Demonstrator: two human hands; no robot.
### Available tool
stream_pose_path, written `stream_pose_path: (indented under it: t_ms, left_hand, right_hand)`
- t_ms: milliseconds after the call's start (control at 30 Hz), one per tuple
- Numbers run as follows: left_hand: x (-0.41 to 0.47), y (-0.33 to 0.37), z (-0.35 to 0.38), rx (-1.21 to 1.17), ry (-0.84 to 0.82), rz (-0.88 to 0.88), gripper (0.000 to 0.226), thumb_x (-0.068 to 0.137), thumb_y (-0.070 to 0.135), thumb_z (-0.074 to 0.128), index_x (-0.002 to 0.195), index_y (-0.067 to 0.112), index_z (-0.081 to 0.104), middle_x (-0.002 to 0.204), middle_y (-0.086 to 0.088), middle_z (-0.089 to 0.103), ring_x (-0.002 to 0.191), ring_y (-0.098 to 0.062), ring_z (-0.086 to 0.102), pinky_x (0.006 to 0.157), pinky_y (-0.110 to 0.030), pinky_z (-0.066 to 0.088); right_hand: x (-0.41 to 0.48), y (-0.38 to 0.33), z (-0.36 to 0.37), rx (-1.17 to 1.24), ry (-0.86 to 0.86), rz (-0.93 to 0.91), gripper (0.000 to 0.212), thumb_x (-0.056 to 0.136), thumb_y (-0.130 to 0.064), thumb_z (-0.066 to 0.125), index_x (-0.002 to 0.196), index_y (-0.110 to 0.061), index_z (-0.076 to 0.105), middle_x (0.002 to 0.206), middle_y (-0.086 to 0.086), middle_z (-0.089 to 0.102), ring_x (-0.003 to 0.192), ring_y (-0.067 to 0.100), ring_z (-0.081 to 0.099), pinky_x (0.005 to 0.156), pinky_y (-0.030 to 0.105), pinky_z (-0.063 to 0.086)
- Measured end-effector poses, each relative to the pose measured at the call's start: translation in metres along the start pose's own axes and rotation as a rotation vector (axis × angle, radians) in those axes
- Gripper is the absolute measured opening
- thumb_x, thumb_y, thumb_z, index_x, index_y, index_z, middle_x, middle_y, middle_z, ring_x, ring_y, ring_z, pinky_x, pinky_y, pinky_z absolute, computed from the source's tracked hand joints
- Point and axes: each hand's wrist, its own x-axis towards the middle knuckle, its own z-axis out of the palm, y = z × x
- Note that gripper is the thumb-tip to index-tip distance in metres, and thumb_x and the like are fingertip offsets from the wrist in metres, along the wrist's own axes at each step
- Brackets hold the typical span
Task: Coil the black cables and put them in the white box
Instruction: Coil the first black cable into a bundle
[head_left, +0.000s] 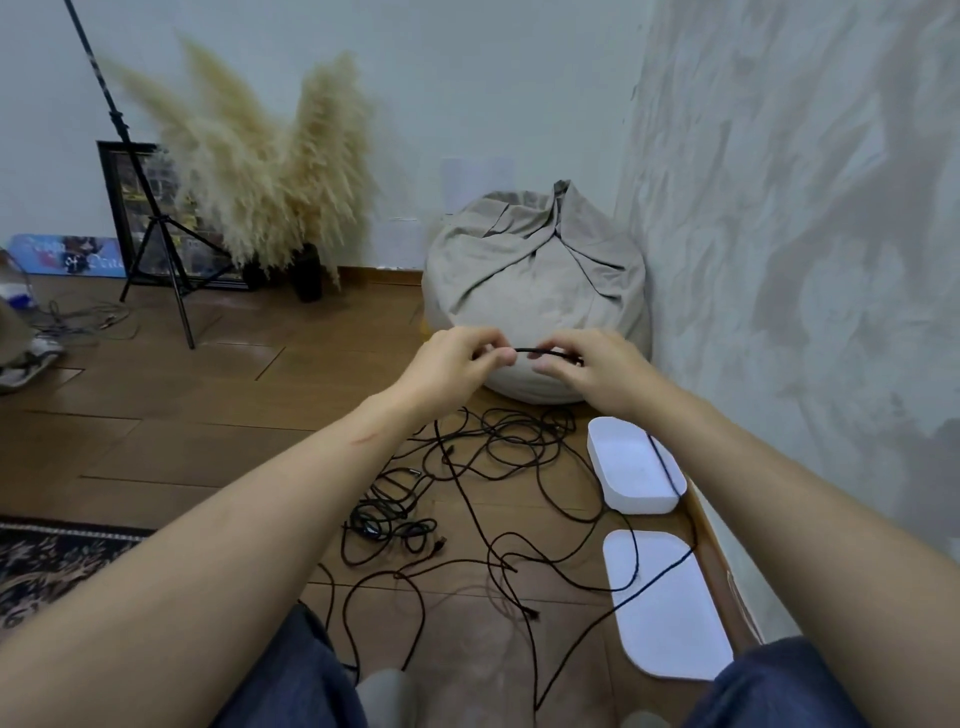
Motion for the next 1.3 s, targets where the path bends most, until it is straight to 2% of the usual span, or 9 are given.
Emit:
stream_pose_path:
  t_ms: [67, 200, 400, 500, 600, 767, 933, 1133, 1300]
  left_hand:
    - [-0.001, -0.006, -0.002, 0.0, -0.017, -0.025, 0.017, 0.1, 0.043, 0.06, 0.09, 0.033, 0.069, 0.075, -0.002, 0.067, 0.074, -0.023, 0.062, 0.068, -0.043, 0.053]
    - [-0.006, -0.027, -0.008, 0.032, -0.008, -0.099, 0.021, 0.101, 0.042, 0.058, 0.093, 0.028, 0.072, 0.069, 0.003, 0.064, 0.065, -0.015, 0.058, 0.064, -0.036, 0.049]
    - [-0.003, -0.005, 0.0, 0.015, -0.013, -0.004, 0.02, 0.1, 0.043, 0.059, 0.09, 0.031, 0.07, 0.073, 0.003, 0.065, 0.071, -0.018, 0.06, 0.063, -0.036, 0.048]
    - [-0.004, -0.022, -0.008, 0.044, 0.005, -0.083, 0.023, 0.101, 0.043, 0.058, 0.091, 0.027, 0.072, 0.066, 0.007, 0.06, 0.06, -0.01, 0.053, 0.059, -0.031, 0.044]
    - [-0.004, -0.028, -0.01, 0.058, 0.033, -0.107, 0.023, 0.102, 0.042, 0.057, 0.09, 0.028, 0.071, 0.063, 0.008, 0.058, 0.057, -0.008, 0.051, 0.057, -0.029, 0.043]
    - [0.001, -0.004, 0.002, 0.03, -0.021, 0.006, 0.019, 0.1, 0.044, 0.06, 0.084, 0.035, 0.067, 0.074, 0.005, 0.065, 0.071, -0.015, 0.058, 0.064, -0.035, 0.047]
    - [-0.004, -0.032, -0.014, 0.077, 0.046, -0.103, 0.023, 0.102, 0.042, 0.058, 0.089, 0.028, 0.072, 0.063, 0.008, 0.058, 0.06, -0.009, 0.052, 0.059, -0.031, 0.043]
    - [-0.001, -0.003, 0.0, 0.02, 0.001, 0.014, 0.019, 0.1, 0.044, 0.059, 0.086, 0.035, 0.067, 0.07, 0.005, 0.063, 0.067, -0.015, 0.057, 0.06, -0.035, 0.045]
    - [-0.006, -0.031, -0.009, 0.049, 0.031, -0.114, 0.024, 0.102, 0.042, 0.057, 0.089, 0.027, 0.071, 0.063, 0.008, 0.059, 0.058, -0.009, 0.052, 0.059, -0.031, 0.043]
  right_hand:
    - [0.003, -0.002, 0.001, -0.032, 0.031, -0.008, 0.023, 0.1, -0.037, 0.058, 0.113, -0.026, 0.074, 0.101, -0.009, 0.071, 0.093, 0.009, 0.058, 0.071, 0.015, 0.038]
    - [-0.007, 0.019, -0.009, -0.077, 0.109, 0.116, 0.021, 0.1, -0.034, 0.057, 0.11, -0.026, 0.074, 0.107, -0.004, 0.073, 0.102, 0.02, 0.064, 0.084, 0.038, 0.049]
    - [0.004, -0.006, 0.005, -0.005, 0.021, -0.019, 0.026, 0.099, -0.042, 0.057, 0.113, -0.027, 0.073, 0.1, -0.004, 0.07, 0.095, 0.016, 0.061, 0.072, 0.031, 0.037]
    - [0.002, 0.014, -0.006, -0.079, 0.115, 0.085, 0.023, 0.1, -0.035, 0.059, 0.11, -0.023, 0.075, 0.102, -0.002, 0.073, 0.097, 0.021, 0.063, 0.072, 0.031, 0.039]
    - [-0.007, 0.027, -0.005, -0.13, 0.06, 0.143, 0.024, 0.099, -0.038, 0.057, 0.117, -0.029, 0.071, 0.104, -0.003, 0.07, 0.101, 0.021, 0.062, 0.075, 0.032, 0.039]
    - [0.006, -0.006, 0.009, -0.036, -0.005, -0.047, 0.026, 0.1, -0.039, 0.056, 0.112, -0.024, 0.073, 0.1, -0.004, 0.072, 0.095, 0.019, 0.062, 0.071, 0.032, 0.037]
    - [-0.004, 0.031, -0.008, -0.161, 0.075, 0.152, 0.024, 0.1, -0.037, 0.056, 0.111, -0.025, 0.073, 0.103, 0.0, 0.072, 0.099, 0.026, 0.063, 0.073, 0.036, 0.042]
    - [0.004, -0.004, 0.006, 0.012, 0.006, -0.029, 0.027, 0.099, -0.041, 0.057, 0.114, -0.025, 0.073, 0.102, -0.004, 0.072, 0.096, 0.016, 0.062, 0.072, 0.029, 0.037]
    - [-0.006, 0.022, -0.009, -0.089, 0.097, 0.124, 0.025, 0.1, -0.037, 0.056, 0.111, -0.023, 0.074, 0.104, -0.001, 0.072, 0.099, 0.023, 0.064, 0.074, 0.034, 0.042]
